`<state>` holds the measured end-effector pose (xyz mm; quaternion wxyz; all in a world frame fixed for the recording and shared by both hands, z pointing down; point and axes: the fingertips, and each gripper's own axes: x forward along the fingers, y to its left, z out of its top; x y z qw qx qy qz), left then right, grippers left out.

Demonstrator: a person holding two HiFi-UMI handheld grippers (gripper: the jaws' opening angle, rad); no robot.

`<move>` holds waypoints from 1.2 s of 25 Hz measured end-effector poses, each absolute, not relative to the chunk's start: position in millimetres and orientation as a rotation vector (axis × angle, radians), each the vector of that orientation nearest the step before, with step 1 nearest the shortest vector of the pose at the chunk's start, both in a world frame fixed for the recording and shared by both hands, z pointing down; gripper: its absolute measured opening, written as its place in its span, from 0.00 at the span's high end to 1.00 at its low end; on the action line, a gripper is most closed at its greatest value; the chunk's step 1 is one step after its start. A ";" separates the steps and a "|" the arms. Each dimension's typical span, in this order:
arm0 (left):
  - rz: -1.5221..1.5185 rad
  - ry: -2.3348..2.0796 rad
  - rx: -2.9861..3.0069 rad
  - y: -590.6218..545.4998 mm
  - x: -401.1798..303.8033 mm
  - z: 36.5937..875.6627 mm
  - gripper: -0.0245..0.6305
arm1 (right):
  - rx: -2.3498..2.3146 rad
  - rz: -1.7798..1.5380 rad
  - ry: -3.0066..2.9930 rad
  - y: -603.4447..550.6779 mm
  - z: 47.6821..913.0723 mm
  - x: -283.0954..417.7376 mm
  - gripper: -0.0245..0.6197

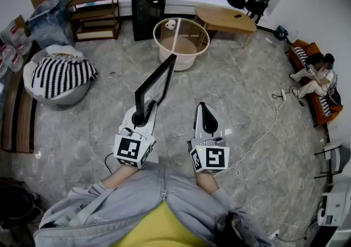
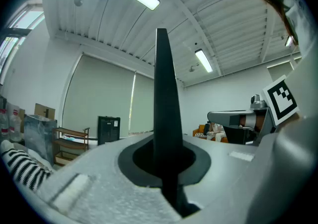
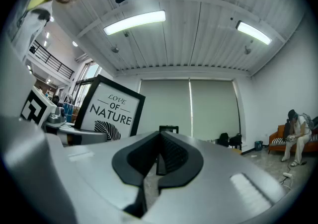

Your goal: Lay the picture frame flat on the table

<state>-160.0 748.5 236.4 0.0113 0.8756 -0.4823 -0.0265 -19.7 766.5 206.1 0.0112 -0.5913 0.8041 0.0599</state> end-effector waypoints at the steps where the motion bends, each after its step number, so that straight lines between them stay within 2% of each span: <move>1: -0.086 -1.501 2.730 745.3 -159.4 237.2 0.94 | -1.845 0.195 2.510 762.9 206.2 -20.0 0.97; 10: -0.076 -1.446 2.726 675.0 -154.8 255.8 0.94 | -1.809 0.075 2.524 688.5 229.7 -20.8 0.97; 23: -0.085 -1.332 2.787 453.5 -156.4 256.3 0.94 | -1.829 0.128 2.503 478.5 226.2 -26.5 0.97; 30: -0.092 -1.277 2.803 368.8 -159.5 259.7 0.94 | -1.875 0.091 2.451 403.0 230.6 -29.7 0.91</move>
